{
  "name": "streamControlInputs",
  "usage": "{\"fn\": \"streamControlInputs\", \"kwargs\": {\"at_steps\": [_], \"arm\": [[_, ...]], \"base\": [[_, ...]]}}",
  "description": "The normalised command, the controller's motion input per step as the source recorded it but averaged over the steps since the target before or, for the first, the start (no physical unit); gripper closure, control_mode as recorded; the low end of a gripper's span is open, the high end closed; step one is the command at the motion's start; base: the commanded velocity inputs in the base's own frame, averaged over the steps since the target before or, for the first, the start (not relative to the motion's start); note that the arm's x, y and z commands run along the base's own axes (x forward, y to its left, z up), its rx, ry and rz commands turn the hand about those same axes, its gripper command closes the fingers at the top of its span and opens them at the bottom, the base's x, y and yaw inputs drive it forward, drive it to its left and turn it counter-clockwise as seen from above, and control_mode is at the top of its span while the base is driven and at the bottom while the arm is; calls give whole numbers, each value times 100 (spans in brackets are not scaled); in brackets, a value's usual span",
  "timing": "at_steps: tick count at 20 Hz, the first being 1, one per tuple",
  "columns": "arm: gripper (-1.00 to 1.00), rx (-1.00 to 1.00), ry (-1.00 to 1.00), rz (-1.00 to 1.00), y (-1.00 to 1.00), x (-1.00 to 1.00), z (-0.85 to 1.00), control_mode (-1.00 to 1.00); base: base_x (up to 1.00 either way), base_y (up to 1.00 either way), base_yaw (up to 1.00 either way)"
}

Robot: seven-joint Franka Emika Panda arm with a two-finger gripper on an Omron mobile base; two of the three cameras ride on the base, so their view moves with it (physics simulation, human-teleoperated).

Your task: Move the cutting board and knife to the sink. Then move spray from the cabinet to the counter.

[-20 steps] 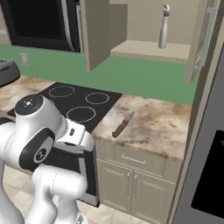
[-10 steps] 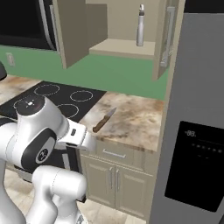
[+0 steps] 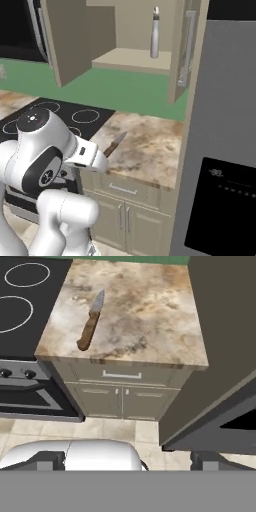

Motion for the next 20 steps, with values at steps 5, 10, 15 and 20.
{"fn": "streamControlInputs", "kwargs": {"at_steps": [5,10,15,20], "arm": [[-100,0,0,0,0,0,0,100],[-100,0,0,0,0,0,0,100],[-100,0,0,0,0,0,0,100],[-100,0,0,0,0,0,0,100]], "base": [[59,2,0],[53,2,0],[46,1,0],[22,0,0]]}}
